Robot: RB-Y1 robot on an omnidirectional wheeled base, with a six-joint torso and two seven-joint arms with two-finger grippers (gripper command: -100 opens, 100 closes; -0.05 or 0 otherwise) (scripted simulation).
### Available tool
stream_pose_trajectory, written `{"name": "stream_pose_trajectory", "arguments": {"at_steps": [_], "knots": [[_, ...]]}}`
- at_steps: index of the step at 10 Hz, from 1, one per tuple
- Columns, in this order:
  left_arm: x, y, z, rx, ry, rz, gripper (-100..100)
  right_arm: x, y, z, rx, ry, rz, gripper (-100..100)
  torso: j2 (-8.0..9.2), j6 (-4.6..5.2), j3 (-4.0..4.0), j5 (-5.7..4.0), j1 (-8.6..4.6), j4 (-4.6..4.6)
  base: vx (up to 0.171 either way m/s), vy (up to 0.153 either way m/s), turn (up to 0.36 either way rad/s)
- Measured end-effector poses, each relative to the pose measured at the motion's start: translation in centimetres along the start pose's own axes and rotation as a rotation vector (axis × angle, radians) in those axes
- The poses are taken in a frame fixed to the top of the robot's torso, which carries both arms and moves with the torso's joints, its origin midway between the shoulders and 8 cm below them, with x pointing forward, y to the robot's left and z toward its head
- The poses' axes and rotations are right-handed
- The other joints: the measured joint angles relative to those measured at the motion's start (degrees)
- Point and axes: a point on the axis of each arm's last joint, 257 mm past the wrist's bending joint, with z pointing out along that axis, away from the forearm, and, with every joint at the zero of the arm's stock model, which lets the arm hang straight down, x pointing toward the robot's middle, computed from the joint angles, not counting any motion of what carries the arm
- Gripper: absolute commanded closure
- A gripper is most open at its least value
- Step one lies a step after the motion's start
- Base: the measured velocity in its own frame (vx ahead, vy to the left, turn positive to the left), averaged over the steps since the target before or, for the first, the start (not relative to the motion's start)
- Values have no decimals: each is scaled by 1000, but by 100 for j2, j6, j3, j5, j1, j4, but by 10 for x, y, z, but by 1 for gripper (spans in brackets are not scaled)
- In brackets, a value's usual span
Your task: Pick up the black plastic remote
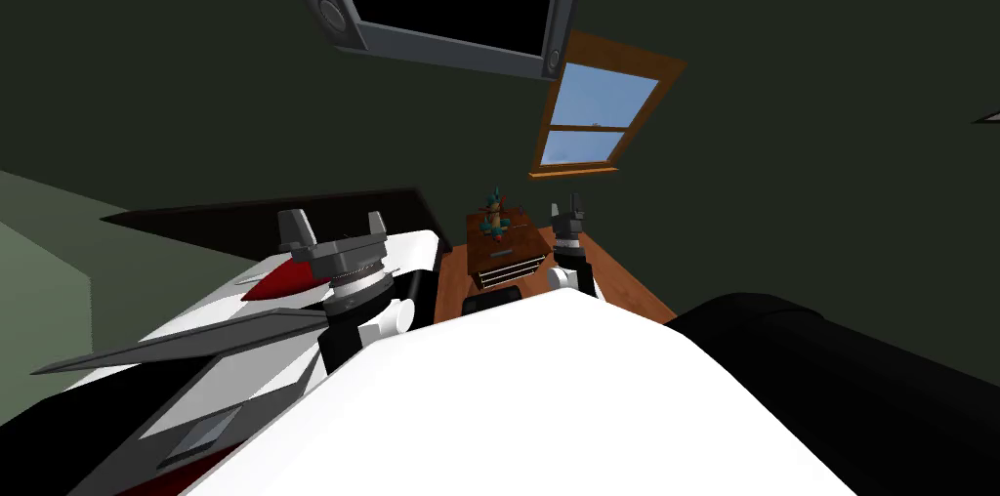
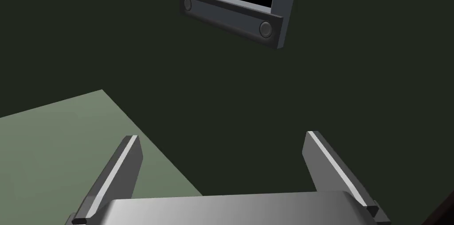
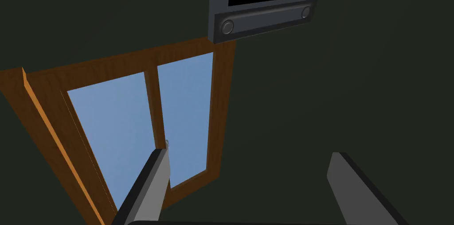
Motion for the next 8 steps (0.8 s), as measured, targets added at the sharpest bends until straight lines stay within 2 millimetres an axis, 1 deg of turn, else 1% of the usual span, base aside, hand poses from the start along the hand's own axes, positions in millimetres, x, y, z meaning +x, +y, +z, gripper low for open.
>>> {"name": "stream_pose_trajectory", "arguments": {"at_steps": [2,4,5,6,7,8], "knots": [[0,0,0,0,0,0,0,7,-9,-3,26,36,-16,-100,17,-1,10,-2,-12,4,-68,-35,122],[0,0,0,0,0,0,0,11,-26,-9,75,83,-42,-100,32,-1,18,-4,-19,7,-90,-49,176],[0,0,0,0,0,0,0,16,-42,-17,113,108,-57,-100,36,-2,20,-5,-23,7,-105,-63,236],[0,0,0,0,0,0,0,15,-58,-24,151,135,-78,-100,38,-2,22,-6,-29,8,-102,-57,303],[0,0,0,0,0,0,0,22,-77,-33,198,163,-96,-100,38,-3,22,-6,-26,8,-115,-54,297],[0,0,0,0,0,0,0,29,-95,-48,250,192,-120,-100,42,-1,24,-6,-25,9,-107,-38,79]]}}
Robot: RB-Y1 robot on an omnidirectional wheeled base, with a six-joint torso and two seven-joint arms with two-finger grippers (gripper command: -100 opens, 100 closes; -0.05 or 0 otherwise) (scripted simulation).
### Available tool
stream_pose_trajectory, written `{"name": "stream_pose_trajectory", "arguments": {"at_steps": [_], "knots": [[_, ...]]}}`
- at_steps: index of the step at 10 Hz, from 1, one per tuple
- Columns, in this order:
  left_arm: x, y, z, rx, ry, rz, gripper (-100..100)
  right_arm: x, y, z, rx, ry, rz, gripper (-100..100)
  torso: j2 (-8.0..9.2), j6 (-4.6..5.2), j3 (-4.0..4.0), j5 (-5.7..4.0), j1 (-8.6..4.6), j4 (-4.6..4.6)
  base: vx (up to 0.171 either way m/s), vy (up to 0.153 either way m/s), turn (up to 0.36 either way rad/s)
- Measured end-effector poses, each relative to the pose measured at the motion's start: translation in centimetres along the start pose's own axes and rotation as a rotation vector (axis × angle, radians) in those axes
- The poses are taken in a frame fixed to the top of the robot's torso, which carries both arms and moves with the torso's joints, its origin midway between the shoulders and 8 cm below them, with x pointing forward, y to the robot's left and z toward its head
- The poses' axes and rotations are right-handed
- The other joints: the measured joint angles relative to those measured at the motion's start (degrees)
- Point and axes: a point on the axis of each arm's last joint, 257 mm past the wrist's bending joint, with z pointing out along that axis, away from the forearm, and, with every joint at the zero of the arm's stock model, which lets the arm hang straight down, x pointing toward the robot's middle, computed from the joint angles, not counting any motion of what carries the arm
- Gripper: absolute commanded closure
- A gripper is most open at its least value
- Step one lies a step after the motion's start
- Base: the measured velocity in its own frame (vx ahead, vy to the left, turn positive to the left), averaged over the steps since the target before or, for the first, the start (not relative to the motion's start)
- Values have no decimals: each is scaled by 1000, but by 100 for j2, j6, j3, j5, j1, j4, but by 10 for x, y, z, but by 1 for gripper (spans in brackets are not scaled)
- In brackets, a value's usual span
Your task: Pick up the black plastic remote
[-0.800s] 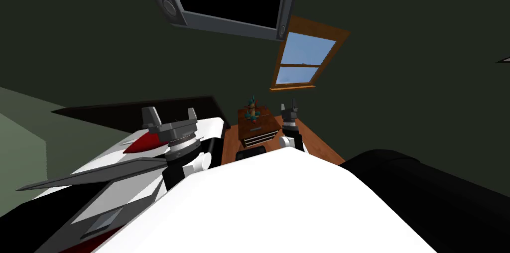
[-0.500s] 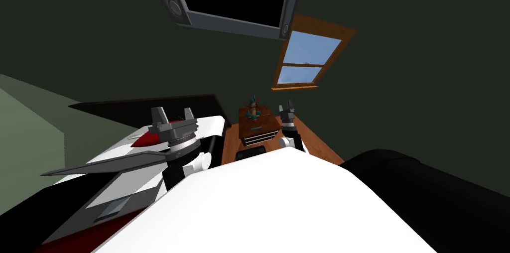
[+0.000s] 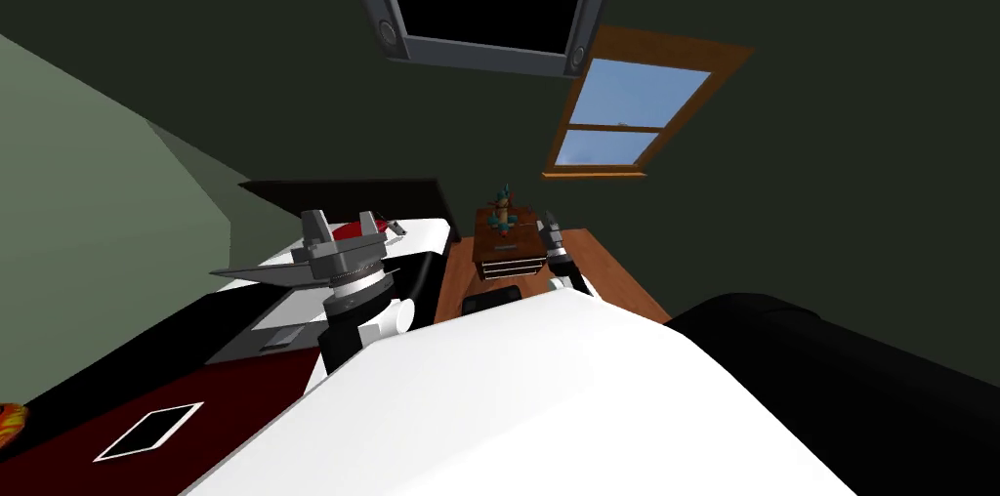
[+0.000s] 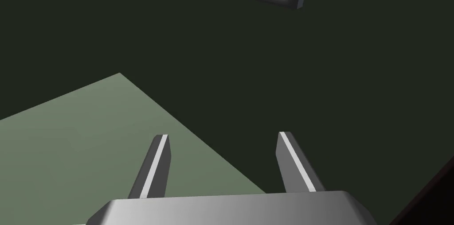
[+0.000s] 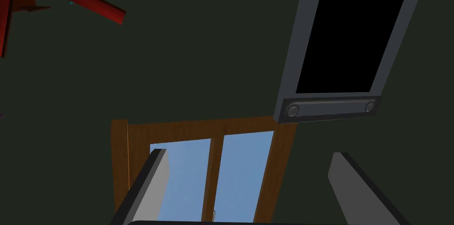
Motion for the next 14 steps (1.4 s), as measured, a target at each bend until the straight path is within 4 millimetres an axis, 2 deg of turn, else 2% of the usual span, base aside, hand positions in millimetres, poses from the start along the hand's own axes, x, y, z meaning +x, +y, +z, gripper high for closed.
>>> {"name": "stream_pose_trajectory", "arguments": {"at_steps": [2,3,6,11,14], "knots": [[0,0,0,0,0,0,0,2,-29,-8,72,35,-32,-100,-5,0,-2,0,-3,0,-111,-51,274],[0,0,0,0,0,0,0,3,-50,-17,125,64,-57,-100,0,-1,0,-1,-3,0,-88,-24,132],[0,0,0,0,0,0,0,19,-92,-45,236,117,-102,-100,-20,4,-10,2,11,-3,-69,-8,214],[0,0,0,0,0,0,0,31,-164,-100,427,227,-199,-100,-25,0,-13,3,13,-4,-59,0,184],[0,0,0,0,0,0,0,29,-197,-142,526,291,-254,-100,-34,6,-19,3,12,-6,-35,11,223]]}}
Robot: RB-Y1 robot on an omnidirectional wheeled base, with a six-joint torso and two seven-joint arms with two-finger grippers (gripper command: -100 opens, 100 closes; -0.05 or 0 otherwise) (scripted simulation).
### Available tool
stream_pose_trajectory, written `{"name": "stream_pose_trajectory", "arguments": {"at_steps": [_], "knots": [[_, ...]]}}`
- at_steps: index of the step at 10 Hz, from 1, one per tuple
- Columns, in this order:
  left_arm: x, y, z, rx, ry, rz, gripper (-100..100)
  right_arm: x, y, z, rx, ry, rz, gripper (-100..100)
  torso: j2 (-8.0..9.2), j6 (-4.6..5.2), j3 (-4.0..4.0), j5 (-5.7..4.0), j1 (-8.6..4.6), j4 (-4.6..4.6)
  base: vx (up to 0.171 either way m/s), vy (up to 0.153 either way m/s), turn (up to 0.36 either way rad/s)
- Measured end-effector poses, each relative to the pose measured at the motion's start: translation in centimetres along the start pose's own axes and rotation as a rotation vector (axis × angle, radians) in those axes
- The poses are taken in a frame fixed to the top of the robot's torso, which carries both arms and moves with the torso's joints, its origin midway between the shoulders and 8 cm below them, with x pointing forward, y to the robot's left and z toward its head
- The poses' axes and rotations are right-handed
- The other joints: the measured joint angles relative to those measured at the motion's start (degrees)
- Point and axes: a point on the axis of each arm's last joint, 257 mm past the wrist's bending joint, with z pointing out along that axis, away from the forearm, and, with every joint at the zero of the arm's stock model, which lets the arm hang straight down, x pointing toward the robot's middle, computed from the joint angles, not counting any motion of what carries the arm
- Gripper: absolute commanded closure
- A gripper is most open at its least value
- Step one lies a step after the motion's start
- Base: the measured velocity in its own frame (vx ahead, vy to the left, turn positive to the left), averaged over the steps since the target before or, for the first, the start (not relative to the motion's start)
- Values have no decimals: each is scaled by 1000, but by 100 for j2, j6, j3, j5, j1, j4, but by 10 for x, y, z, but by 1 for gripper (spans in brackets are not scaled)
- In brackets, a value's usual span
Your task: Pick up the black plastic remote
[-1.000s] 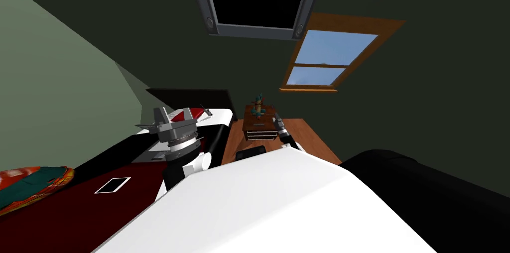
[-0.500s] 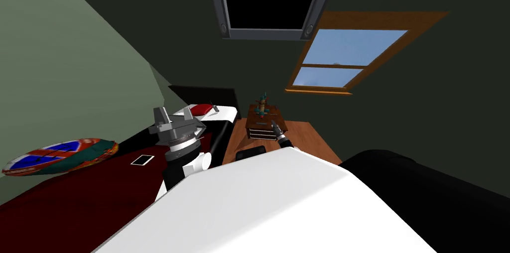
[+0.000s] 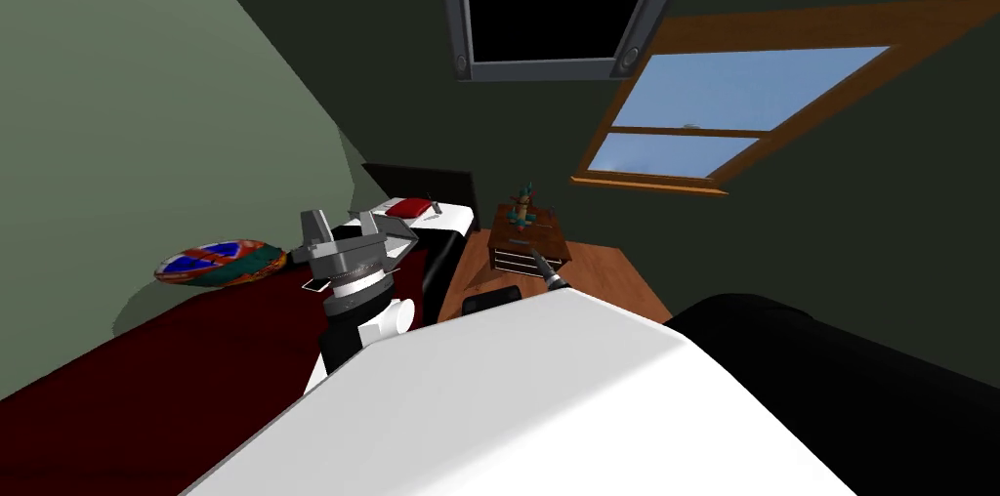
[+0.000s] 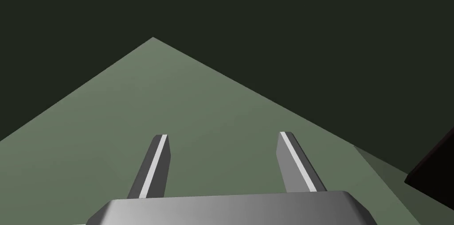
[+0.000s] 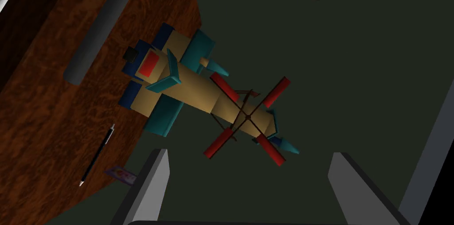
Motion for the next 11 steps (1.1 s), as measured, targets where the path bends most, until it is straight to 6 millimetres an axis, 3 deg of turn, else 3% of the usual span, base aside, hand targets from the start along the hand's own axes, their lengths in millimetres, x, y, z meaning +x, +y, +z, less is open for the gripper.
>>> {"name": "stream_pose_trajectory", "arguments": {"at_steps": [3,11], "knots": [[0,0,0,0,0,0,0,30,-49,-19,110,80,-73,-100,-3,-3,-2,2,6,-1,-22,18,203],[0,0,0,0,0,0,0,65,-158,-86,334,290,-274,-100,-23,-4,-13,1,3,-4,9,19,240]]}}
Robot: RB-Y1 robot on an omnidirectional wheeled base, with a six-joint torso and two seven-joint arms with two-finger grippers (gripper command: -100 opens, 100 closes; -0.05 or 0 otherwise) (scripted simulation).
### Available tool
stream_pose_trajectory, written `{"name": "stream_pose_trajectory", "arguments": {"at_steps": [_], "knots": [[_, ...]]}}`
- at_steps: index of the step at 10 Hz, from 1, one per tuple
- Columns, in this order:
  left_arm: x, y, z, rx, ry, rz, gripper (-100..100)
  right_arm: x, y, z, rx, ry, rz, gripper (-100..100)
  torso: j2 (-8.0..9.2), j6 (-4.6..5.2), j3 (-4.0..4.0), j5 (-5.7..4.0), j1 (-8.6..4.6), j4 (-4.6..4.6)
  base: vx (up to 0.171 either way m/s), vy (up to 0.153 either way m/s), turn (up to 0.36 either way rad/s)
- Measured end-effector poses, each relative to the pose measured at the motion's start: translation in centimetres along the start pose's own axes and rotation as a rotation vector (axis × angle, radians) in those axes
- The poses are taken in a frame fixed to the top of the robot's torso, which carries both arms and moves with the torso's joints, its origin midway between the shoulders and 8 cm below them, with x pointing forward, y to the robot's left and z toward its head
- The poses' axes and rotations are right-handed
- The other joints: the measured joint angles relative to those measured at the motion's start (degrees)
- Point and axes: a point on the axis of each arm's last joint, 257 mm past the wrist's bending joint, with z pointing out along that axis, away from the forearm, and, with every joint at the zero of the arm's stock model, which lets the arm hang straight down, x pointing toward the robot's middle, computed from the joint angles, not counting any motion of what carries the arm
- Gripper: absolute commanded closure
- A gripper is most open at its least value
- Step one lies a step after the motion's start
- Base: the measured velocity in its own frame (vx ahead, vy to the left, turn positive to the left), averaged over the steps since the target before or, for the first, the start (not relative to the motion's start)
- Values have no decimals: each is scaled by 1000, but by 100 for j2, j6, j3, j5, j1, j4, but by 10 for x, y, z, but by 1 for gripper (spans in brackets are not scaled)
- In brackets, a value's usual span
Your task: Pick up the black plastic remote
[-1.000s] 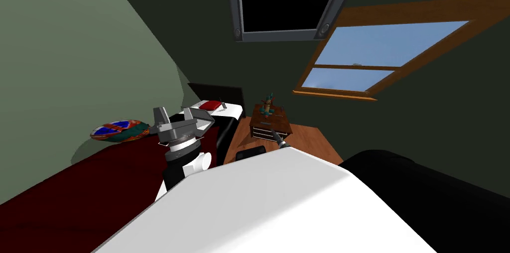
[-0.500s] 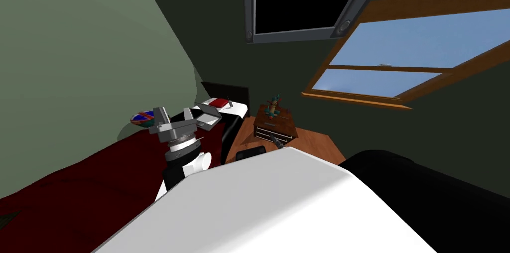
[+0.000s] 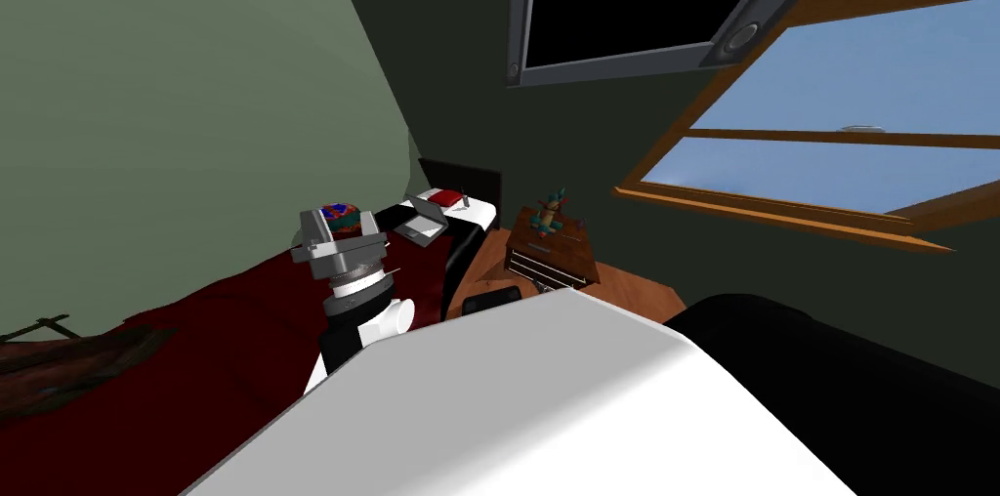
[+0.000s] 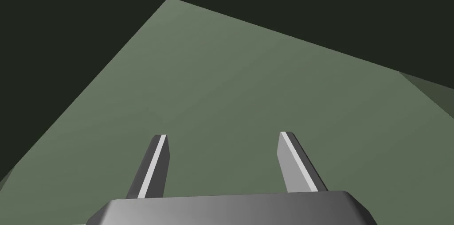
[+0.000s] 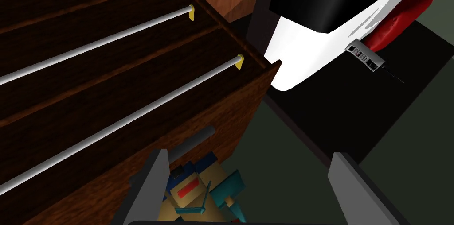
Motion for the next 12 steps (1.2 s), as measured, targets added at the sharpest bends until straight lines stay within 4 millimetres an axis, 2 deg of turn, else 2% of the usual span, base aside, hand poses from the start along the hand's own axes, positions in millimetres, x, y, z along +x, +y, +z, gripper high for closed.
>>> {"name": "stream_pose_trajectory", "arguments": {"at_steps": [1,4,6,8,10,11,12], "knots": [[0,0,0,0,0,0,0,10,-13,-1,24,21,-19,-100,0,6,-1,0,-2,-1,33,18,325],[0,0,0,0,0,0,0,53,-67,-34,132,151,-152,-100,-19,0,-11,0,-10,-4,72,-2,372],[0,0,0,0,0,0,0,61,-90,-40,171,187,-187,-100,-7,9,-5,0,-4,-3,41,5,137],[0,0,0,0,0,0,0,85,-123,-63,231,263,-256,-100,-21,3,-12,0,-6,-4,86,-12,313],[0,0,0,0,0,0,0,94,-148,-78,275,319,-315,-100,-23,2,-13,-2,-13,-4,106,-29,404],[0,0,0,0,0,0,0,101,-162,-96,300,362,-359,-100,-37,3,-21,-1,-17,-7,114,-39,111],[0,0,0,0,0,1,0,104,-171,-102,317,382,-383,-100,-35,9,-21,-3,-14,-8,43,-16,-49]]}}
